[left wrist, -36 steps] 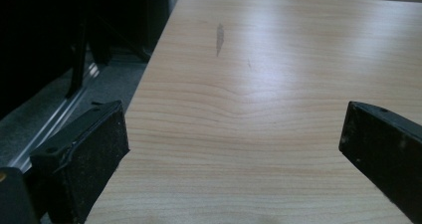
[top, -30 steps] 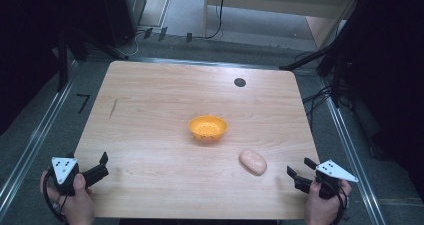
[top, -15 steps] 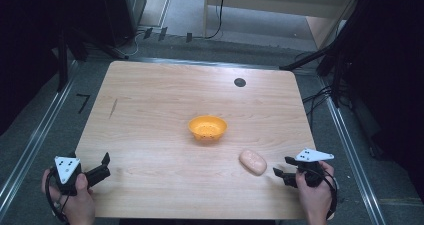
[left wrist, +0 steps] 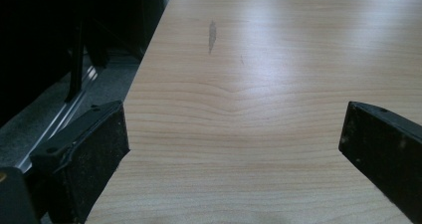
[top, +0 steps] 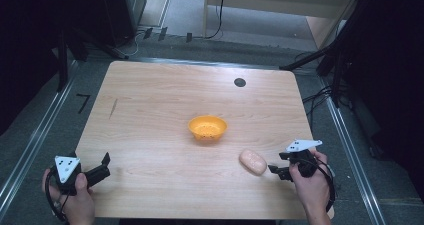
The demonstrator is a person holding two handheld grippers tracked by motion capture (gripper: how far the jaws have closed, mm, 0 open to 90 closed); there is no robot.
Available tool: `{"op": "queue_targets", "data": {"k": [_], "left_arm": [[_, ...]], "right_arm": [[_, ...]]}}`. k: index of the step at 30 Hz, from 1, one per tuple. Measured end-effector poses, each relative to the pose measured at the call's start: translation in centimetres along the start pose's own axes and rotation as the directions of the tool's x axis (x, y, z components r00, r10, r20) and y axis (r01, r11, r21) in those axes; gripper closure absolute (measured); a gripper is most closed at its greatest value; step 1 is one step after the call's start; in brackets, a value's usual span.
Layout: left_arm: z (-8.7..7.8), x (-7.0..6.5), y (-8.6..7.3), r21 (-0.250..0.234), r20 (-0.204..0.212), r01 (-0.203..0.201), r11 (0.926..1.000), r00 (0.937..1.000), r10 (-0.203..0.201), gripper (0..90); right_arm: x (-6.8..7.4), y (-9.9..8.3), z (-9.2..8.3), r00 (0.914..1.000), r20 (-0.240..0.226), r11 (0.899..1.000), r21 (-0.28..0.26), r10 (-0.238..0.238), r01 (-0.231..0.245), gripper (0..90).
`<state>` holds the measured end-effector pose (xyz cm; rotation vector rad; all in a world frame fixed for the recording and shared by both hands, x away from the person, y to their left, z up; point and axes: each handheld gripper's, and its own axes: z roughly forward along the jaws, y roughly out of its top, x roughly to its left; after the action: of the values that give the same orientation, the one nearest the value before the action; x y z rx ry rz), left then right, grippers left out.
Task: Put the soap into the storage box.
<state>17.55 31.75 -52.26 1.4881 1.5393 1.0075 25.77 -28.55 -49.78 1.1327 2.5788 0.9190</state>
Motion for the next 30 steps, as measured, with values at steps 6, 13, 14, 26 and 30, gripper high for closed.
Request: {"op": "queue_targets", "data": {"k": [6,13,14,26,30], "left_arm": [[0.0,0.0,0.0,0.0,0.0,-0.003,1.0,1.0,0.003,0.0],[0.0,-0.1,0.0,0.004,0.001,-0.008,1.0,1.0,0.008,0.0],[0.0,-0.1,0.0,0.007,-0.001,-0.009,0.9999,1.0,0.009,0.0],[0.0,-0.2,0.0,0.007,0.002,-0.022,0.9997,0.9998,0.022,0.0],[0.0,-0.1,0.0,0.006,0.006,-0.019,0.9998,0.9998,0.019,0.0]], "right_arm": [[0.3,0.9,0.3,0.9995,-0.009,0.999,0.036,-0.03,0.03,35.1],[0.6,1.7,0.7,0.9978,-0.018,0.995,0.079,-0.064,0.065,34.4],[0.7,2.0,0.8,0.9972,-0.026,0.993,0.091,-0.071,0.073,34.1],[1.5,3.6,1.7,0.996,-0.061,0.984,0.165,-0.065,0.074,33.6],[1.7,4.0,1.8,0.996,-0.064,0.982,0.173,-0.063,0.073,33.3]]}}
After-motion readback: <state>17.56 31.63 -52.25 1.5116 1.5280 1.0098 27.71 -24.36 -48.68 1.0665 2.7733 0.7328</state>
